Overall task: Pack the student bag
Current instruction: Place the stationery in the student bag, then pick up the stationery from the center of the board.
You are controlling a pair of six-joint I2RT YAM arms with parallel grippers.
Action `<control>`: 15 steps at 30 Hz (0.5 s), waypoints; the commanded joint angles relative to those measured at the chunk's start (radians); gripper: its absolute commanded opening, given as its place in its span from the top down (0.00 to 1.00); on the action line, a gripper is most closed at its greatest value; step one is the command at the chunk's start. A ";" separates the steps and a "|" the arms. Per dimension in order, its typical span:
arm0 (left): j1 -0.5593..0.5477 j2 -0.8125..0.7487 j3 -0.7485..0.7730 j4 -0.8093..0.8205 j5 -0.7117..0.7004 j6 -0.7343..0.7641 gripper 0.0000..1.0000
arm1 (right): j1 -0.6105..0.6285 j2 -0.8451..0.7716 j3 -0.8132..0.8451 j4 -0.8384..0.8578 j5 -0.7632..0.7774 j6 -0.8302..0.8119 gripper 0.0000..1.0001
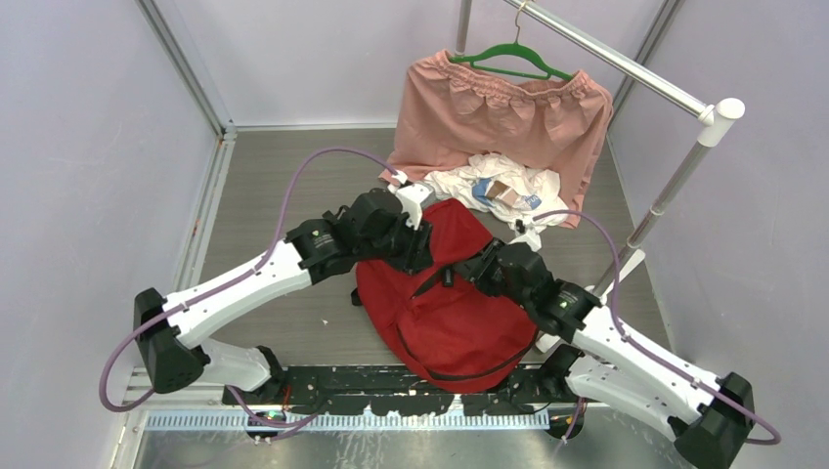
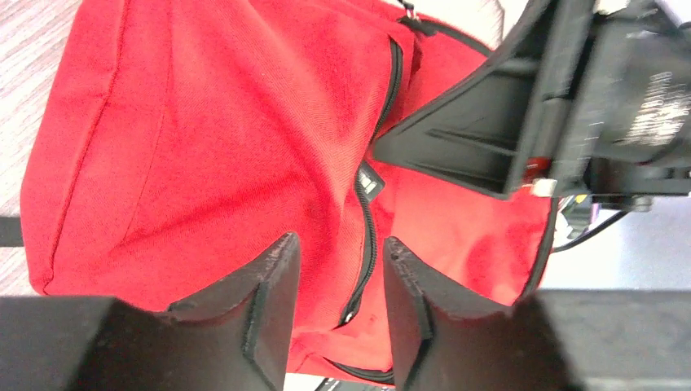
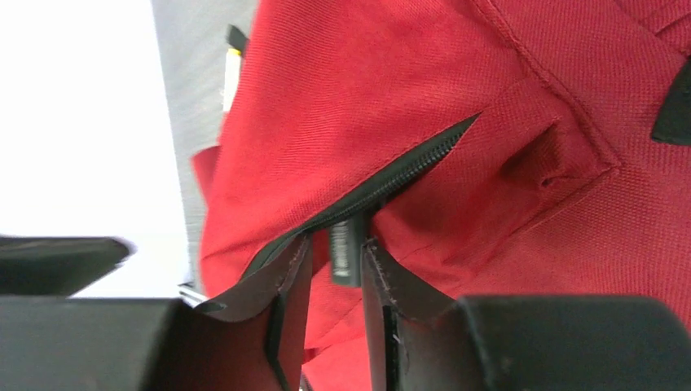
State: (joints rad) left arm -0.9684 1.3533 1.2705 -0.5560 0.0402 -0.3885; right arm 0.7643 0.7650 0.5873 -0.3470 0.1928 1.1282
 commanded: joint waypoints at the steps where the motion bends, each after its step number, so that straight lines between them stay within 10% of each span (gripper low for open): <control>1: 0.015 -0.082 0.048 -0.011 -0.059 -0.006 0.54 | 0.007 0.087 0.005 0.041 -0.006 -0.056 0.70; 7: 0.101 -0.169 0.000 -0.054 -0.133 -0.036 0.50 | 0.010 0.300 0.053 0.213 -0.067 -0.060 0.93; 15: 0.304 -0.245 -0.104 -0.028 -0.059 -0.133 0.33 | 0.050 0.391 0.154 0.214 -0.083 -0.111 0.97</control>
State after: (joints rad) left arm -0.7223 1.1454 1.2156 -0.6144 -0.0536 -0.4614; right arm 0.8043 1.1759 0.6895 -0.1360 0.1139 1.0645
